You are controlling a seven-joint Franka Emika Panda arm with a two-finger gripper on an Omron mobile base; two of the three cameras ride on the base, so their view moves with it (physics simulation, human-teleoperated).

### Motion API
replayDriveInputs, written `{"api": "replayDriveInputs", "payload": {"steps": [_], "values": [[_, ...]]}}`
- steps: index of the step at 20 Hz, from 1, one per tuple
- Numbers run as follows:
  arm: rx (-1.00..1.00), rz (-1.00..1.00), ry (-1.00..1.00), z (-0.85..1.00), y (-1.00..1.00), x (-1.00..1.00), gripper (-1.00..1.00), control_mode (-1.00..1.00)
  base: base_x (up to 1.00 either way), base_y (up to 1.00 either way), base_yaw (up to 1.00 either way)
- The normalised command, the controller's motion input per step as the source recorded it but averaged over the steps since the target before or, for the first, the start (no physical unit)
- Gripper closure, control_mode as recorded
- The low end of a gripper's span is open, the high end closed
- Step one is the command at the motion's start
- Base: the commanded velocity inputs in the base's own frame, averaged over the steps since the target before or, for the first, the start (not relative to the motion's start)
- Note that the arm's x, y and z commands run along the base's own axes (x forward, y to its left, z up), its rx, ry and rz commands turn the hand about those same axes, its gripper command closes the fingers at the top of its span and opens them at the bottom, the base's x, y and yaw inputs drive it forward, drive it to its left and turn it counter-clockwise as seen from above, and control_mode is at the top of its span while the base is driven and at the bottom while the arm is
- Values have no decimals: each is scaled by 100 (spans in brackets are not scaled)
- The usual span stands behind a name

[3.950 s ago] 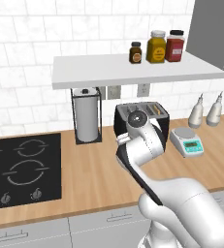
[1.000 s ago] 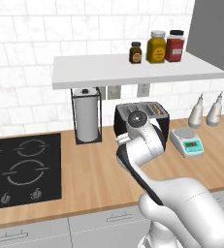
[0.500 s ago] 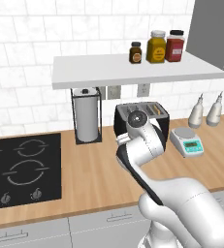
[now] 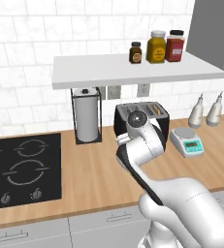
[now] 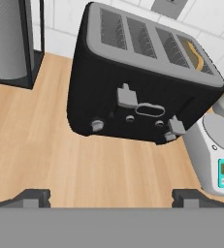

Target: Start the toaster. Once the lever pops up, take the bread to the plate on the dining counter.

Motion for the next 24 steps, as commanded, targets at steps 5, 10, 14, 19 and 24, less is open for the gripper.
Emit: {"api": "replayDriveInputs", "payload": {"steps": [5, 10, 14, 19, 24], "values": [[0, 0, 0, 0, 0, 0, -100, -100, 0, 0, 0], [0, 0, 0, 0, 0, 0, -100, -100, 0, 0, 0], [0, 0, 0, 0, 0, 0, -100, -100, 0, 0, 0], [0, 0, 0, 0, 0, 0, -100, -100, 0, 0, 0], [0, 0, 0, 0, 0, 0, -100, -100, 0, 0, 0]]}}
